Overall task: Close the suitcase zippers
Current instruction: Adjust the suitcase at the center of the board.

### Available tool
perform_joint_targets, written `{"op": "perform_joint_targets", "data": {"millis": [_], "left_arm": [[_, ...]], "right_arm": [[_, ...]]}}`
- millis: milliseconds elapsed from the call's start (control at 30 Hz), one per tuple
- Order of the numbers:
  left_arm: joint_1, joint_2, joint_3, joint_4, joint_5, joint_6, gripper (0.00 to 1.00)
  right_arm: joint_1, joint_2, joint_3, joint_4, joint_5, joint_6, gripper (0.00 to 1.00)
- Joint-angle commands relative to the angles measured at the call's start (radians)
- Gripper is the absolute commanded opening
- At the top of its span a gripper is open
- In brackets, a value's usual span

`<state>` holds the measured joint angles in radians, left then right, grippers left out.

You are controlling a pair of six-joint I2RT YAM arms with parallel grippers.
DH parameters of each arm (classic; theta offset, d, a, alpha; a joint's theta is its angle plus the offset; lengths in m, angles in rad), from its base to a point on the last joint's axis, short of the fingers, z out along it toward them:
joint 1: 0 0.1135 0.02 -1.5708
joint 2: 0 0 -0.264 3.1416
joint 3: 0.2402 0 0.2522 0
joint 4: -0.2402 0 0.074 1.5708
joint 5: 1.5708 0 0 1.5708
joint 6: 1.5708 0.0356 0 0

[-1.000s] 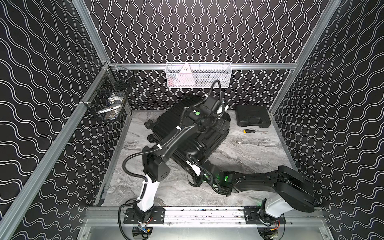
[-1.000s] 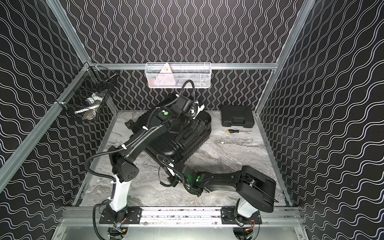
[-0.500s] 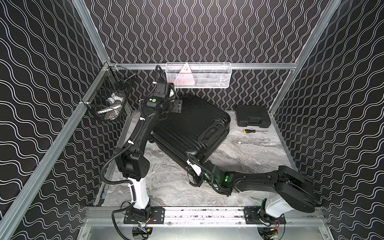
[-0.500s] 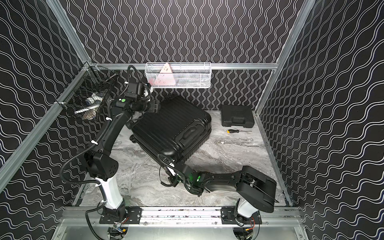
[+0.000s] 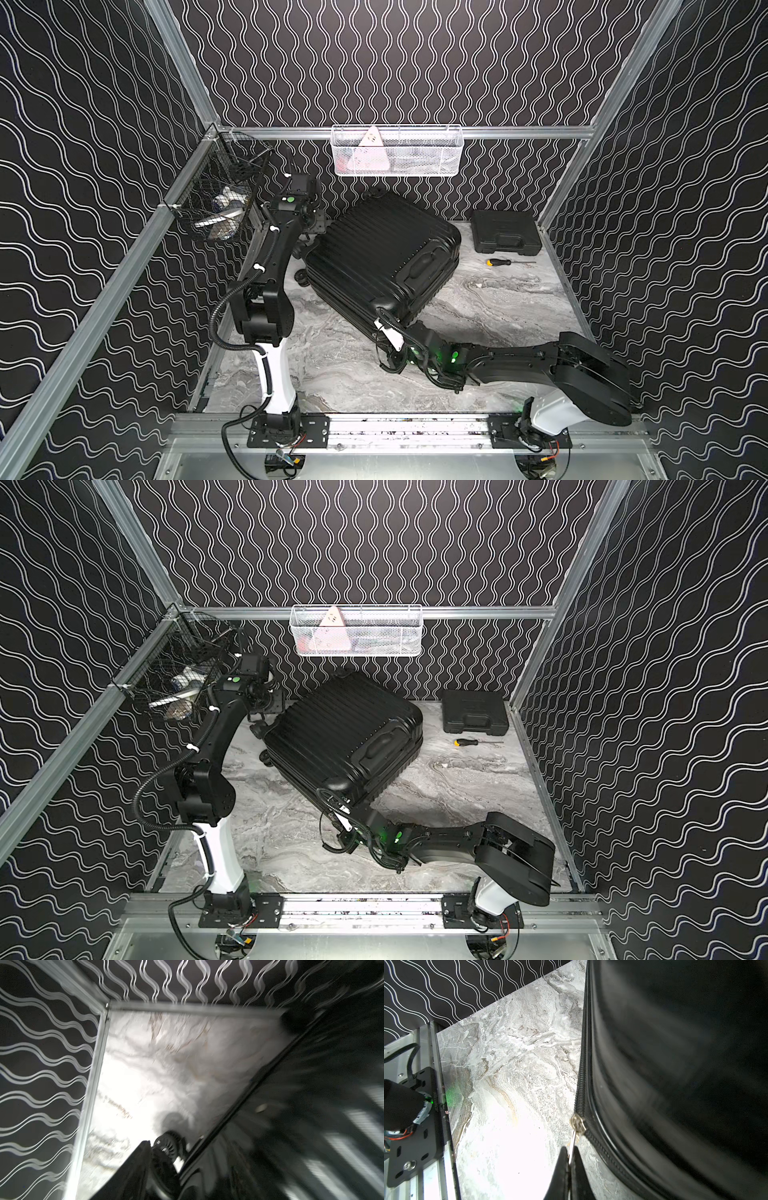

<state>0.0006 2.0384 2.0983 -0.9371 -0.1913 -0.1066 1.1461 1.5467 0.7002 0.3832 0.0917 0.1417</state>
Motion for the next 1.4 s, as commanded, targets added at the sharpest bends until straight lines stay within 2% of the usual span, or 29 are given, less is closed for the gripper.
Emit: {"op": "perform_joint_targets", "data": {"millis": [0,233,500,767,933,1133,1367], "left_arm": [[0.001,0.002,-0.015,-0.089,-0.06,0.044,0.61],[0.001,-0.062,-0.127,-0.161,-0.044,0.146,0.62],[-0.001,-0.149,-0.254,-0.236,0.108,0.217,0.6],[-0.064,-0.275,-0.362,-0.307,0.211,0.247,0.61],[-0.108,-0.31,-0.381,-0.369,0.26,0.249,0.61],[-0.152,-0.347,-0.383,-0.385,0.38,0.282,0.61],[-0.183,-0.392,-0.391,-0.391,0.444,0.311,0.62]], "right_arm": [[-0.001,-0.014,-0.003,-0.003,-0.03,0.042,0.0],[-0.02,-0.054,-0.035,-0.024,0.032,0.05,0.0],[-0.09,-0.141,-0.097,-0.07,0.062,0.063,0.0],[-0.243,-0.268,-0.16,-0.171,0.069,0.055,0.0],[-0.339,-0.325,-0.171,-0.228,0.084,0.049,0.0],[-0.42,-0.335,-0.15,-0.276,0.128,0.044,0.0],[-0.532,-0.317,-0.135,-0.277,0.1,0.031,0.0]]}}
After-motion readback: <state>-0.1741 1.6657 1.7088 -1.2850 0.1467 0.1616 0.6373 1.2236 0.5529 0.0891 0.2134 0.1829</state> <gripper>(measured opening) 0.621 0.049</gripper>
